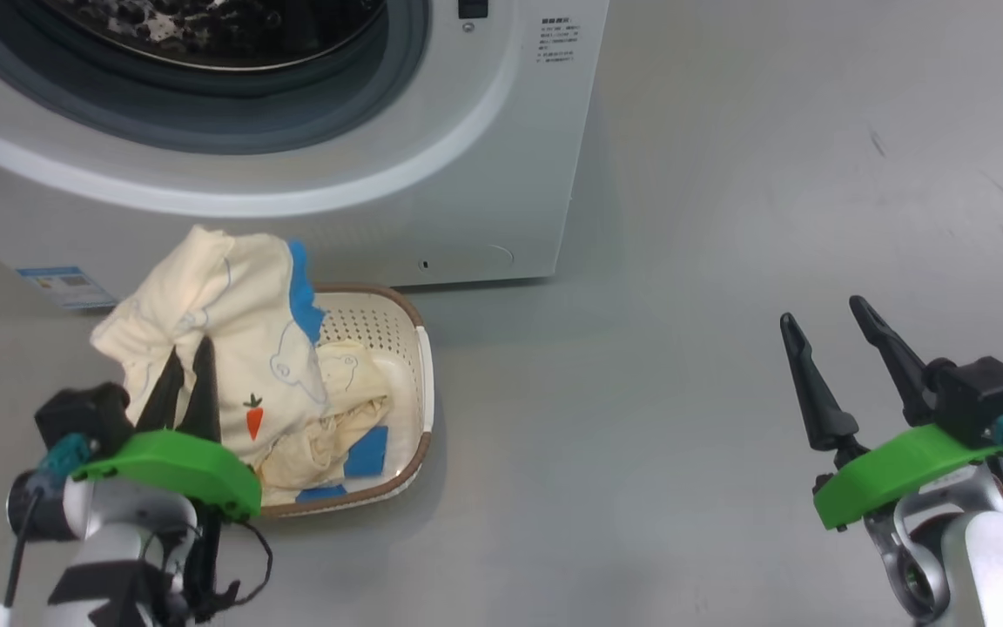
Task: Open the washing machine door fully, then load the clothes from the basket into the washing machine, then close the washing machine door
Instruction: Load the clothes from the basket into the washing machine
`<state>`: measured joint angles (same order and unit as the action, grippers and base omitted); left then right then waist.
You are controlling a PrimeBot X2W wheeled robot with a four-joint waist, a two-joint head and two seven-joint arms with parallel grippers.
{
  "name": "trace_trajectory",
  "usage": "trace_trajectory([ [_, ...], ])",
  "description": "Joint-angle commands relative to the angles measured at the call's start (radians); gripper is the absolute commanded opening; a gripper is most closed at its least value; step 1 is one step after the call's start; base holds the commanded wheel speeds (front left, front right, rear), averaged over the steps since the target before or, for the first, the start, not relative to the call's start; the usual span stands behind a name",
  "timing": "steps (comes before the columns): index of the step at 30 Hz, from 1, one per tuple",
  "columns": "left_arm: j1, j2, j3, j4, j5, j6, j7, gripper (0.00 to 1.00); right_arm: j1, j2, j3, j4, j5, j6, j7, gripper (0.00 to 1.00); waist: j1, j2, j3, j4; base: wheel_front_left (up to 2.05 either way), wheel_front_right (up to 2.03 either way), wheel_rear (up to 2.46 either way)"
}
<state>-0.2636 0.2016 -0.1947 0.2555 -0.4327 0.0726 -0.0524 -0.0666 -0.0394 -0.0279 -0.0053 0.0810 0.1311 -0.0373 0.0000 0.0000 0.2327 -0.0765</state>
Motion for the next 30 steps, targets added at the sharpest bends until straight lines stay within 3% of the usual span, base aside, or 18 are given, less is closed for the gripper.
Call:
trace_trajectory([
  [1, -0.078, 0.039, 0.043, -0.023, -0.002, -0.004, 0.013, 0.0, -0.051, -0.011, 0.022, -0.033, 0.007, 0.0, -0.013, 1.0, 0.0, 0.0, 0.046, -0.019, 0.0, 0.0, 0.0],
  [25, -0.77, 0.254, 0.05, 0.267, -0.03, -0.128, 0.361, 0.0, -0.192, -0.011, 0.1, 0.094, 0.082, 0.0, -0.136, 1.0, 0.0, 0.0, 0.319, -0.176, 0.0, 0.0, 0.0],
  [30, -0.908, 0.287, 0.051, 0.305, -0.024, -0.136, 0.386, 0.0, -0.216, -0.011, 0.113, 0.114, 0.091, 0.0, -0.155, 1.0, 0.0, 0.0, 0.378, -0.196, 0.0, 0.0, 0.0],
])
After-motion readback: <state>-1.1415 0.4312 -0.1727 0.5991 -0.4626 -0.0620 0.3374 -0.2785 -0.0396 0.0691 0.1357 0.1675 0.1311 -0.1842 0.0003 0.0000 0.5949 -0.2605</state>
